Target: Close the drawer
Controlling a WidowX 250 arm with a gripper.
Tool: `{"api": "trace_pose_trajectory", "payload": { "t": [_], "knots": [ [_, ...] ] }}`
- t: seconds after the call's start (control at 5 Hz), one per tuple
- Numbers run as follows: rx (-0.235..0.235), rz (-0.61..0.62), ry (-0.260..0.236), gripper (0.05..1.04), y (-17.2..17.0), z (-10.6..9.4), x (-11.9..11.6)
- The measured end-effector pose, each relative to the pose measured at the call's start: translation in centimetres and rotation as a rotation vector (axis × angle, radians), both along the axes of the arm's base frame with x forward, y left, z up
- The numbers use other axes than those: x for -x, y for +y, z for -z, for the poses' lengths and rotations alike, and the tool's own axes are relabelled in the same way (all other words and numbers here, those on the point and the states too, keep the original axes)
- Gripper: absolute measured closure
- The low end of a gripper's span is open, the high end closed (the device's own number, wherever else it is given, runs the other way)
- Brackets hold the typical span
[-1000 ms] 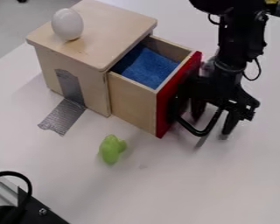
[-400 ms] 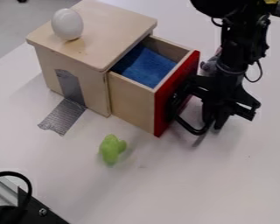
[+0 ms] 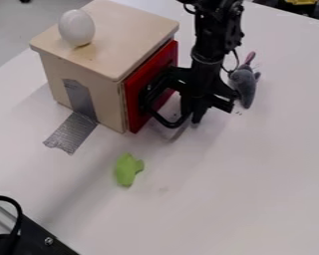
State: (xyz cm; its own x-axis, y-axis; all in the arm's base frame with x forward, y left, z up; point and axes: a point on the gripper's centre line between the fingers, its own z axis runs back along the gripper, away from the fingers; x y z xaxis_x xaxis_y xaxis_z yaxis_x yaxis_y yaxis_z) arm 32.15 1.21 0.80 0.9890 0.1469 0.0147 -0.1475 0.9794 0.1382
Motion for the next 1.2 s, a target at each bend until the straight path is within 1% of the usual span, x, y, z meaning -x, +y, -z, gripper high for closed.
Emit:
{"api": "trace_pose_trajectory", "payload": {
  "t": [0.2, 0.4, 0.6, 0.8, 1.0, 1.2],
  "knots": [
    [-0.012, -0.020, 0.008, 0.943, 1.6, 0.0, 0.2],
    [0.001, -0.047, 0.044, 0.724, 2.0, -0.1, 1.3],
    [0.050, -0.072, 0.042, 0.404, 1.4, -1.1, 1.7],
    [0.139, -0.058, -0.013, 0.129, -0.9, -3.8, 1.2],
    [0.226, 0.010, -0.093, 0.087, -4.5, -7.4, 0.0],
    [0.225, 0.061, -0.124, 0.087, -5.4, -9.0, 0.3]
  ]
}}
